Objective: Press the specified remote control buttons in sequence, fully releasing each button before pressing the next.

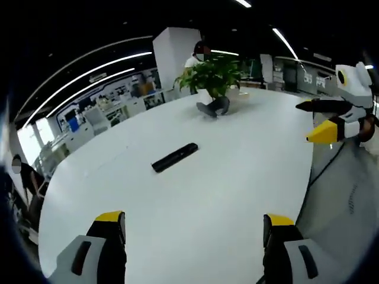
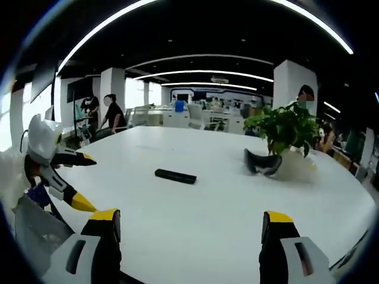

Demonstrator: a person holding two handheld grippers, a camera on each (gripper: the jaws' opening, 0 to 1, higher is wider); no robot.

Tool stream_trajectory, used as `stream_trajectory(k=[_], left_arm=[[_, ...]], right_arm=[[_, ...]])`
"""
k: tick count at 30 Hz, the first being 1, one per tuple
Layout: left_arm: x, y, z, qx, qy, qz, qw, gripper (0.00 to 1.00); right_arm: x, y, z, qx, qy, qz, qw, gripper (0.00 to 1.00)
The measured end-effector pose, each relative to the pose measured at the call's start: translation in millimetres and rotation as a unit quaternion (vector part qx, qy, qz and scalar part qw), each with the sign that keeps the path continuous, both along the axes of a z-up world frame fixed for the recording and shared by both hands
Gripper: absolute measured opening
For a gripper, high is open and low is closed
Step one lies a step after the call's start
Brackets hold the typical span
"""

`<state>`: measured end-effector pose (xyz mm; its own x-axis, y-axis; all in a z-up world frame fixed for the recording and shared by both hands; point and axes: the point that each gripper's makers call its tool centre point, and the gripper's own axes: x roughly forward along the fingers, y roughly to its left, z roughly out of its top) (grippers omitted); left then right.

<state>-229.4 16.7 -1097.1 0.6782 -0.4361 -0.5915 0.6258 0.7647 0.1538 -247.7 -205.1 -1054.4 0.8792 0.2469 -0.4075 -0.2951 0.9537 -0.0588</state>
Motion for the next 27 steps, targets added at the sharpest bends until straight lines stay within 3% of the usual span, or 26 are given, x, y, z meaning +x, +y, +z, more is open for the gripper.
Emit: stream_trajectory(k=[5, 9, 12, 16, 18, 24, 26, 27], left_arm=[[-17.1, 12.7, 4.6, 0.02, -0.019, 0.036, 0.999, 1.0], [-23.1, 18.6, 8.6, -0.001, -0.048, 0.083, 0.9954, 1.0], [-28.9, 17.4, 6.9, -0.003, -0.052, 0.092, 0.9944, 1.0], [-32.4, 15.5, 2.0, -0.008, -0.05, 0.107, 0.9929, 1.0], [-32.1, 21.8, -4.4, 0.016, -0.045, 0.118, 0.9919, 1.0], [-24.6, 27.0, 5.3, -0.005, -0.078, 0.145, 0.9863, 1.0], [-24.3, 28.7, 5.8, 0.012, -0.094, 0.143, 0.9851, 1.0], [-25.0, 29.8, 1.3, 0.039, -0.09, 0.135, 0.9859, 1.0]], right_arm=[[1.3, -7.8, -3.5, -0.022, 0.005, 0.013, 0.9997, 0.99], [4.3, -15.5, -12.2, -0.025, 0.021, 0.018, 0.9993, 0.99], [6.2, -18.2, -15.4, -0.038, 0.024, 0.022, 0.9988, 0.99], [4.6, -19.5, -16.1, -0.018, 0.033, 0.024, 0.999, 0.99], [3.3, -19.3, -17.9, -0.023, 0.035, 0.027, 0.9987, 0.99], [2.6, -24.3, -23.7, -0.029, 0.041, 0.017, 0.9986, 0.99], [1.4, -19.7, -23.6, -0.031, 0.037, 0.025, 0.9985, 0.99], [0.7, -18.6, -24.1, -0.038, 0.034, 0.029, 0.9983, 0.99]])
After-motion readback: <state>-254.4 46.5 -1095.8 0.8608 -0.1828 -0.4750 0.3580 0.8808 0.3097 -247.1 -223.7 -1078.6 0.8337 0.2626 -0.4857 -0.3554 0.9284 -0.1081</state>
